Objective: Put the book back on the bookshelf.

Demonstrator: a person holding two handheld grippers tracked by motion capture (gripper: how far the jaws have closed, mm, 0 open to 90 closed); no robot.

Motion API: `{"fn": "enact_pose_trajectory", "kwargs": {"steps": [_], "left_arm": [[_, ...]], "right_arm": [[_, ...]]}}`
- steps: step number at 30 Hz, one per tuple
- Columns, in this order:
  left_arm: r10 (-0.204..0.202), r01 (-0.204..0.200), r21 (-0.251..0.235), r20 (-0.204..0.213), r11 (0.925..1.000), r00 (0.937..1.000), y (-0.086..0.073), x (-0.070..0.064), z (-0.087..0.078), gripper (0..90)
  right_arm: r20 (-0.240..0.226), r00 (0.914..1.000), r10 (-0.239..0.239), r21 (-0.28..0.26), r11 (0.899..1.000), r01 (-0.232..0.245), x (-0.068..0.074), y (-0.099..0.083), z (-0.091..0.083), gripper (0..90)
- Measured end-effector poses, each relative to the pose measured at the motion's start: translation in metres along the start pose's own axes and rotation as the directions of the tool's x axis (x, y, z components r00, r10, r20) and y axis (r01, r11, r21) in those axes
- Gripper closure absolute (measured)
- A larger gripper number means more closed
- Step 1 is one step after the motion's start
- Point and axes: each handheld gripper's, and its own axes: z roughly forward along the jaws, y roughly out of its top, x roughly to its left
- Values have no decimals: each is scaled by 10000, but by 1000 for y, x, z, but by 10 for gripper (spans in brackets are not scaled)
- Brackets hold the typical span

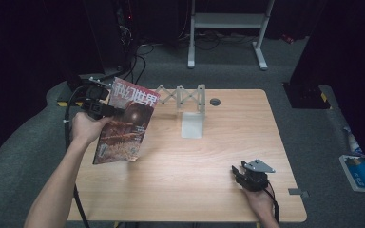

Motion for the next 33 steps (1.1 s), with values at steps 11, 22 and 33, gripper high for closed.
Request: {"fn": "enact_pose_trajectory", "kwargs": {"steps": [11,22,33], "left_arm": [[-372,364,-687,-107,9970,9992,2,8,-10,833],[-683,578,-1519,-647,9867,9956,4,13,-12,833],[-1108,853,-2281,-1012,9699,9887,1,24,-4,835]], "right_arm": [[-23,10000,-27,-15,10000,27,0,0,0,522],[-14,9999,-136,-60,9999,136,0,0,0,518],[-31,10000,-53,-31,10000,52,0,0,0,517]]}}
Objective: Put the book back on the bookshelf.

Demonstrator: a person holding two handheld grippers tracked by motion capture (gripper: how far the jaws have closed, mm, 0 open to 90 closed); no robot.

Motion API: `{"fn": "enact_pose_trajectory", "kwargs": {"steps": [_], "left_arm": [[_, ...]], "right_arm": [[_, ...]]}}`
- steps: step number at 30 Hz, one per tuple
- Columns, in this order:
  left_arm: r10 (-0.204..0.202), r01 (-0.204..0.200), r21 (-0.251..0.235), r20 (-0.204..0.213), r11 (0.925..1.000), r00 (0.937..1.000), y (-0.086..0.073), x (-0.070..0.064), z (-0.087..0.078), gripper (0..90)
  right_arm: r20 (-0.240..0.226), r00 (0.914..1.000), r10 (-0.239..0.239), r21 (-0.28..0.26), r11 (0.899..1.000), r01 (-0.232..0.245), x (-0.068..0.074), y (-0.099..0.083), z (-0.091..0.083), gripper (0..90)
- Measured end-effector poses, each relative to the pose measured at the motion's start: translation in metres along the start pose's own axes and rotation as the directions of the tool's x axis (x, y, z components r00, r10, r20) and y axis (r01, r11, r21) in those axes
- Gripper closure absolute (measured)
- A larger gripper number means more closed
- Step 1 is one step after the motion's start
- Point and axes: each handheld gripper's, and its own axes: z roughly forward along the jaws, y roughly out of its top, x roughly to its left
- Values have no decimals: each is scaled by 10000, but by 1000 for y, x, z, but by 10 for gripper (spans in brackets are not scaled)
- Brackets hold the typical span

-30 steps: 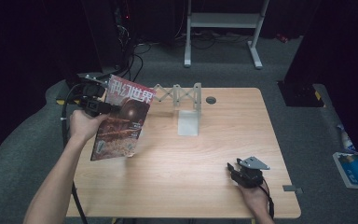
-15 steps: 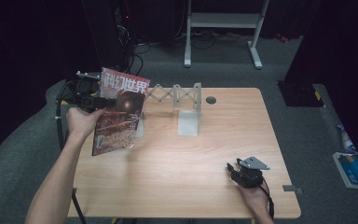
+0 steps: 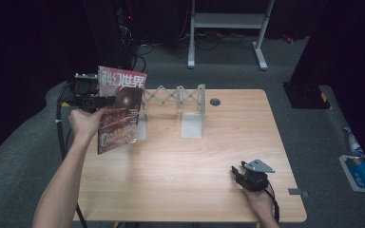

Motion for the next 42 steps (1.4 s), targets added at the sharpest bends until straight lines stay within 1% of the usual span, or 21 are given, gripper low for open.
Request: {"fn": "enact_pose_trajectory", "kwargs": {"steps": [1,2,3,7,10,13,19,22,26,29,30,32,36,37,38,39,42], "left_arm": [[-84,84,-66,-19,9999,10000,-1,0,1,835],[-71,70,-168,-70,9998,10000,-1,0,2,835],[0,-5,-275,-192,9996,9998,-2,0,3,835],[104,-125,-415,-486,9991,9988,-2,-3,10,835],[108,-135,-549,-491,9984,9987,-3,-4,14,835],[-77,45,-805,-395,9967,9992,-5,-4,19,835],[-232,170,-1142,-533,9933,9983,-12,-1,28,835],[-455,389,-1303,-486,9907,9978,-16,1,32,835],[-427,340,-1476,-560,9885,9975,-19,1,35,835],[-482,389,-1652,-526,9855,9975,-21,2,38,835],[-625,535,-1741,-465,9833,9970,-22,2,39,835],[-689,591,-1878,-456,9804,9966,-24,2,41,835],[-650,530,-2034,-527,9777,9965,-27,0,46,834],[-532,380,-2206,-635,9746,9966,-29,-2,47,835],[-517,341,-2411,-672,9699,9964,-30,-4,48,835],[-517,335,-2514,-660,9673,9965,-31,-5,48,835],[-427,241,-2651,-643,9639,9970,-34,-6,52,835]], "right_arm": [[-5,10000,-1,0,10000,1,0,0,0,517],[-7,10000,1,0,10000,-1,0,0,0,517],[-7,10000,47,8,10000,-47,0,0,0,517],[-20,10000,58,11,10000,-58,0,0,0,516],[-15,10000,21,5,10000,-21,0,0,0,515],[-18,10000,65,17,10000,-65,0,0,0,515],[-19,10000,67,14,10000,-67,0,0,0,513],[-25,10000,71,15,10000,-71,0,0,0,512],[-25,10000,72,13,10000,-72,0,0,0,512],[-30,10000,76,13,10000,-76,0,0,0,511],[-29,10000,80,14,10000,-80,0,0,0,511],[-24,10000,81,13,10000,-81,0,0,0,511],[-25,9999,106,5,9999,-106,0,0,0,510],[-26,9999,104,3,9999,-104,0,0,0,510],[-28,9999,105,3,9999,-105,0,0,0,510],[-33,9999,111,4,9999,-111,0,0,0,510],[-39,9999,98,9,10000,-98,0,0,1,509]]}}
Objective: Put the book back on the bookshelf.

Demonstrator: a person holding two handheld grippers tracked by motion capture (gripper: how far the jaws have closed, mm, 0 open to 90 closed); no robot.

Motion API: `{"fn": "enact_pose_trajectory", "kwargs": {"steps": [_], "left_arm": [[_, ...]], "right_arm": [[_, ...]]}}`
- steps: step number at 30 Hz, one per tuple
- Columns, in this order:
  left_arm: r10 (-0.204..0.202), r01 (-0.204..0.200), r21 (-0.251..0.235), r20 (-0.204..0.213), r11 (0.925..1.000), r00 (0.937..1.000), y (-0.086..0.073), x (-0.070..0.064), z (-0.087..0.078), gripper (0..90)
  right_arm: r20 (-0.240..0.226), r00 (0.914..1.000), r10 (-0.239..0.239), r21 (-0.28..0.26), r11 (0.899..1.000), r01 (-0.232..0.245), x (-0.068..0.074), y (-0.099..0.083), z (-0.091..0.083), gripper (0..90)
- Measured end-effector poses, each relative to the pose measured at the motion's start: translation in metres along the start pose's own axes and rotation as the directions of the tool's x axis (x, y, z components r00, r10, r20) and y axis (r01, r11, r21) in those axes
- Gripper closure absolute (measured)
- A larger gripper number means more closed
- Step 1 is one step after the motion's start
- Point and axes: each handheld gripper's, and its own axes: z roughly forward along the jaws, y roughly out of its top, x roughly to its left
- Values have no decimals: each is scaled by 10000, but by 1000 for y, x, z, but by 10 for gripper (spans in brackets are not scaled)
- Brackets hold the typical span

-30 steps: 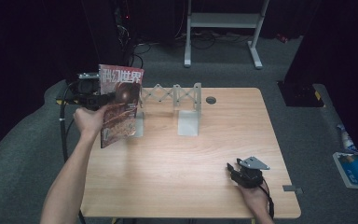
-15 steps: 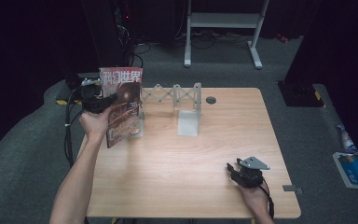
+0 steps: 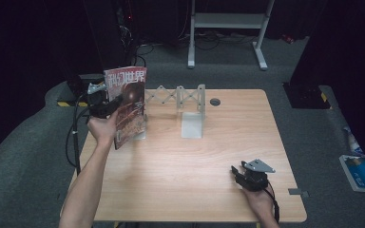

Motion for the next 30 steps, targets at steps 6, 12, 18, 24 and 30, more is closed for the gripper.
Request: {"fn": "enact_pose_trajectory", "kwargs": {"steps": [6,12,18,24,30], "left_arm": [[-39,39,22,-12,10000,10000,-4,-1,5,835],[129,-131,179,87,9998,9999,-4,1,4,831],[-2,-4,692,84,9976,10000,-5,4,4,826],[-38,28,1475,68,9891,10000,-3,6,7,824],[-52,22,2184,131,9759,9999,2,6,10,822]], "right_arm": [[-5,10000,16,12,10000,-16,0,0,0,508],[-5,10000,10,21,10000,-10,0,0,0,507],[-19,10000,7,9,10000,-7,0,0,0,506],[-31,10000,10,8,10000,-10,-1,0,1,506],[-30,10000,12,-4,10000,-12,-1,0,1,506]]}}
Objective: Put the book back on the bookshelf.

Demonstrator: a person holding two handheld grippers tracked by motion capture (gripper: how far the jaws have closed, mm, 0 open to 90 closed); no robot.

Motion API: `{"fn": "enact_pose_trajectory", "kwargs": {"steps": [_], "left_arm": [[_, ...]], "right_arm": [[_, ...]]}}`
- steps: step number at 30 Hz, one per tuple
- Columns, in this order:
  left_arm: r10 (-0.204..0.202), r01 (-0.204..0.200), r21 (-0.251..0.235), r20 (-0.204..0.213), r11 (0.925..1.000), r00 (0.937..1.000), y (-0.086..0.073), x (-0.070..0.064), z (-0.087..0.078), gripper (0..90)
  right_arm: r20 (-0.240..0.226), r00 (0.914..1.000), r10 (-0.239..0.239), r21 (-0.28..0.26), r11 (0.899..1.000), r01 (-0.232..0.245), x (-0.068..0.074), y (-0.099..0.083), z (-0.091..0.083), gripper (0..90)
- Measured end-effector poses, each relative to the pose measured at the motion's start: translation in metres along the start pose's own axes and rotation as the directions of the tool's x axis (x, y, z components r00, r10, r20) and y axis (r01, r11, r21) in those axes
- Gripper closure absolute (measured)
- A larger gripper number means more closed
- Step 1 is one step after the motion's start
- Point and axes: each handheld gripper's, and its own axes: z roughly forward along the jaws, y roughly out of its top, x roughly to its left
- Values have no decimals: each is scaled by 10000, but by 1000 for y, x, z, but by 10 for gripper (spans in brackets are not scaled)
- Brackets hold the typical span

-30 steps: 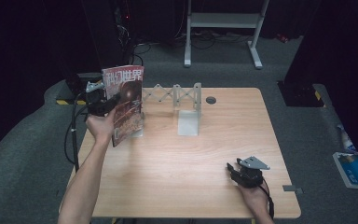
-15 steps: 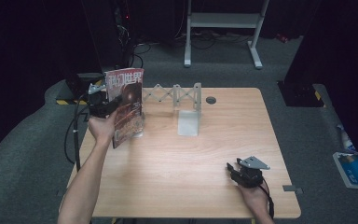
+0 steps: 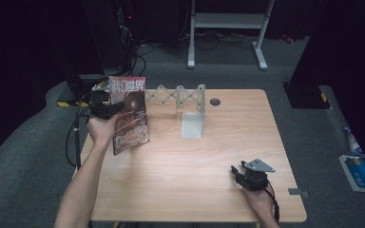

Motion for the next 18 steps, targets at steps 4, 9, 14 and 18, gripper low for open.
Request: {"fn": "enact_pose_trajectory", "kwargs": {"steps": [4,9,14,18], "left_arm": [[-175,172,307,79,9994,9998,2,2,-1,819],[-304,287,1099,136,9935,9994,5,5,-1,816],[-600,550,1746,240,9831,9979,9,6,0,819],[-515,441,1914,341,9805,9981,10,5,-1,830]], "right_arm": [[-2,10000,-9,2,10000,9,0,0,0,506],[-4,10000,-10,3,10000,10,0,0,0,506],[-1,10000,-6,1,10000,6,0,0,0,506],[-1,10000,-4,1,10000,4,0,0,0,506]]}}
